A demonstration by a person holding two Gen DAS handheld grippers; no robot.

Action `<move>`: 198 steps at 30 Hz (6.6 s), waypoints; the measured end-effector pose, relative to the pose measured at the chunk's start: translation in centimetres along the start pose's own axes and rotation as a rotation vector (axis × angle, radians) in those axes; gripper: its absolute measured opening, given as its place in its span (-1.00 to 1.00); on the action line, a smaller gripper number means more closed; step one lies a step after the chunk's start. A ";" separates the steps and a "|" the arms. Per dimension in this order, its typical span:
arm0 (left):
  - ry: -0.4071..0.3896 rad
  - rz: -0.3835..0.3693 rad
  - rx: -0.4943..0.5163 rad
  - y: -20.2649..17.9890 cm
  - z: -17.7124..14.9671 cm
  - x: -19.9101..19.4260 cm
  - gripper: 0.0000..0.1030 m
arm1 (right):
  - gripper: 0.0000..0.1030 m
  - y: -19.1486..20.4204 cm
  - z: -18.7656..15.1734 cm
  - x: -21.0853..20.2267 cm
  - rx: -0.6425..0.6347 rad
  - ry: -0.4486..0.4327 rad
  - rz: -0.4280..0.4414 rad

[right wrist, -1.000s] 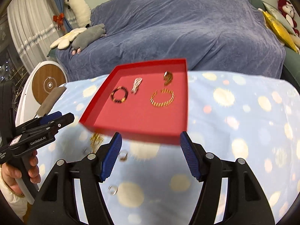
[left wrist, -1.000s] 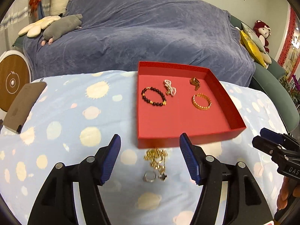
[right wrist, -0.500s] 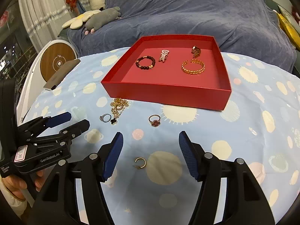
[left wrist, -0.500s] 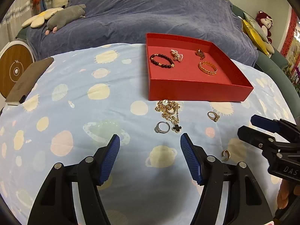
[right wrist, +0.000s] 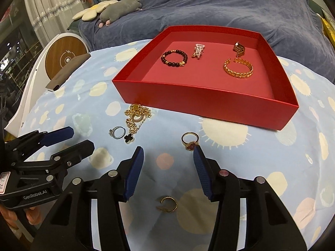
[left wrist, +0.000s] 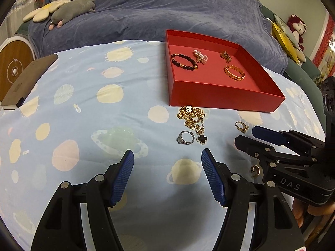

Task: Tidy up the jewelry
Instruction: 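Withdraw both tools from the box toward the remaining rings, then grasp the gold ring with red stone with the right tool, then grasp the silver ring with the left tool, then carry the silver ring with the left tool while the right tool carries the red-stone ring into the box, then withdraw both tools and grasp the gold clover pendant chain with the right tool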

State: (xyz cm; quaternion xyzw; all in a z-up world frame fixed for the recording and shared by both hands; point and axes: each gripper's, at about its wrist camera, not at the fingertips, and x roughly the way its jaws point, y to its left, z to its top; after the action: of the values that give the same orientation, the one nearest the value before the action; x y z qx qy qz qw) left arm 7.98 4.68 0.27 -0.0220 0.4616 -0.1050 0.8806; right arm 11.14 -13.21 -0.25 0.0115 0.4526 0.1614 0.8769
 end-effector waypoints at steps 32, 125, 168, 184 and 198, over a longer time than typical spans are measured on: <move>-0.010 -0.035 0.082 -1.9 0.3 2.4 0.18 | -0.72 -2.4 0.1 0.5 0.036 0.007 -0.051; -0.080 -0.010 0.022 -3.0 11.7 7.7 -0.81 | -0.66 -10.0 7.0 0.8 0.191 -0.124 -0.120; -0.036 0.055 -0.097 5.2 2.0 -1.1 -0.01 | -0.41 3.5 1.9 2.4 -0.022 -0.004 0.084; -0.046 0.018 -0.117 4.4 3.2 -1.6 0.03 | -0.74 2.3 -1.1 0.8 -0.047 0.092 0.040; -0.004 0.029 -0.036 1.0 2.7 0.5 0.03 | -0.74 -2.9 -2.7 -11.2 0.070 -0.160 0.097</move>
State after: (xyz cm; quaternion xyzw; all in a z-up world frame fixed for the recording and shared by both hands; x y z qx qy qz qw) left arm 10.62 5.42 1.29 -0.0312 0.4617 -0.0839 0.8825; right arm 3.75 -19.56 6.55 0.0771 0.3855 0.1862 0.9004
